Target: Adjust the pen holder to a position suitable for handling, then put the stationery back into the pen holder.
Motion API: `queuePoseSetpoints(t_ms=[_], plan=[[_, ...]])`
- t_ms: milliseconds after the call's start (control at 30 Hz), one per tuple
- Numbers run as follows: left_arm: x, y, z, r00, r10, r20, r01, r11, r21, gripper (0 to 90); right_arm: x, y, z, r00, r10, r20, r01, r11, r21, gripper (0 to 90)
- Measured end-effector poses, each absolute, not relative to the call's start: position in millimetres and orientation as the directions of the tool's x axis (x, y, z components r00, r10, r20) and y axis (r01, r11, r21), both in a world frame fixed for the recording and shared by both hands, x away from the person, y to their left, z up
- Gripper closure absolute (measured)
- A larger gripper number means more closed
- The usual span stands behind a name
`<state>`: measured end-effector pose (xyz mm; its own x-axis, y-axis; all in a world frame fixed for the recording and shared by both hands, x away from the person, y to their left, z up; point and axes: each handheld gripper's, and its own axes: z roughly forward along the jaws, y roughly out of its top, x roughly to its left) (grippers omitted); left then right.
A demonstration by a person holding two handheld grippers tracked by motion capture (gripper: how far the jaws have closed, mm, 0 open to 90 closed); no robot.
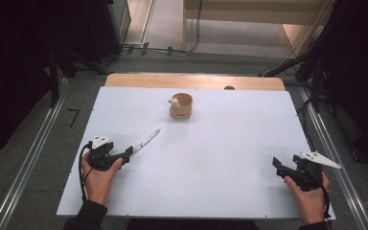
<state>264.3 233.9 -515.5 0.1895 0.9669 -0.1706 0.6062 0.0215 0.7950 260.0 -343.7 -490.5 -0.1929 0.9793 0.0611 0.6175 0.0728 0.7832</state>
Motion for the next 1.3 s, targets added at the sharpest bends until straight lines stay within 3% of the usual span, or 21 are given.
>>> queuePoseSetpoints(t_ms=[1300], plan=[[263.9,227.8,-511.1,0.226,0.953,-0.203,0.602,0.027,0.798,18.7,262.0,-330.7,-493.3,-0.245,0.969,0.041,0.620,0.124,0.775,15.7]])
